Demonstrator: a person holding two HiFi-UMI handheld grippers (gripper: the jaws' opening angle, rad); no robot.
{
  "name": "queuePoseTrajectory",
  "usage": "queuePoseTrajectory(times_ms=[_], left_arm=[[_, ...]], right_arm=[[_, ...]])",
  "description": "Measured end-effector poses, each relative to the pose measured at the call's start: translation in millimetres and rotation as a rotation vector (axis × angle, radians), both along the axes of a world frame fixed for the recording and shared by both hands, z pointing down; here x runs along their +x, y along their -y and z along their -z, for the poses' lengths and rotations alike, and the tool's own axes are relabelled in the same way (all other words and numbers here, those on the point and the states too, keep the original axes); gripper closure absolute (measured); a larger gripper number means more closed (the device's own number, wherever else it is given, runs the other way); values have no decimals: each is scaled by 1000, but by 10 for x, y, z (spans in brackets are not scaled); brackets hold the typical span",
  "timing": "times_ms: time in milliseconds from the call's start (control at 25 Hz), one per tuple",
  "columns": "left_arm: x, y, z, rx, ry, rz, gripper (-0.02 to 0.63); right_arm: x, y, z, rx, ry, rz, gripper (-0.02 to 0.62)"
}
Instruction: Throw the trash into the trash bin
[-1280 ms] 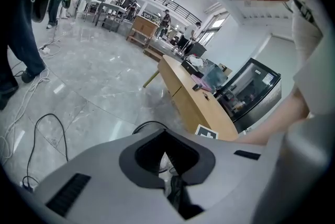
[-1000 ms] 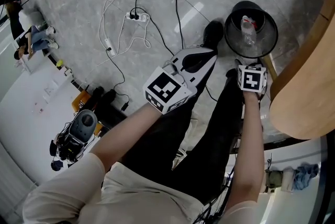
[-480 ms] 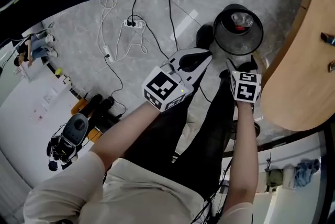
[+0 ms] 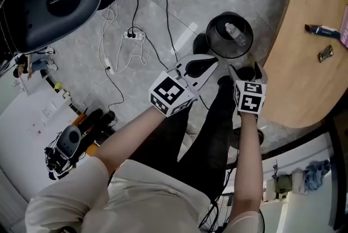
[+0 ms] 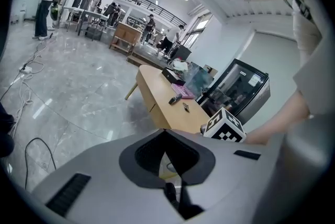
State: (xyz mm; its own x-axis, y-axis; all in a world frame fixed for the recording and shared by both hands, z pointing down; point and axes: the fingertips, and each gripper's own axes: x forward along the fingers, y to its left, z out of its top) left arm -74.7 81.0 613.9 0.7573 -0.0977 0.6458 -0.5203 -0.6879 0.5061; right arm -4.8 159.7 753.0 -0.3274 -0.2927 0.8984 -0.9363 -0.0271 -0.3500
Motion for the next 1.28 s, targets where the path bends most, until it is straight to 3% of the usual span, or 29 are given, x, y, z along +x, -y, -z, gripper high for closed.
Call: queuePoseTrajectory(times_ms=[520,960,1280], left_arm=[[713,-119,209,5,-44,-68,600],[1291,-186,174,14,-66,-94,600],[1601,-222,137,5,-79,-89,600]], right_arm=[[1258,15,312,43,-112,-86,176],[2564,124,284,64,-223,-231,176],[3231,355,179,93,-274,-291,176]])
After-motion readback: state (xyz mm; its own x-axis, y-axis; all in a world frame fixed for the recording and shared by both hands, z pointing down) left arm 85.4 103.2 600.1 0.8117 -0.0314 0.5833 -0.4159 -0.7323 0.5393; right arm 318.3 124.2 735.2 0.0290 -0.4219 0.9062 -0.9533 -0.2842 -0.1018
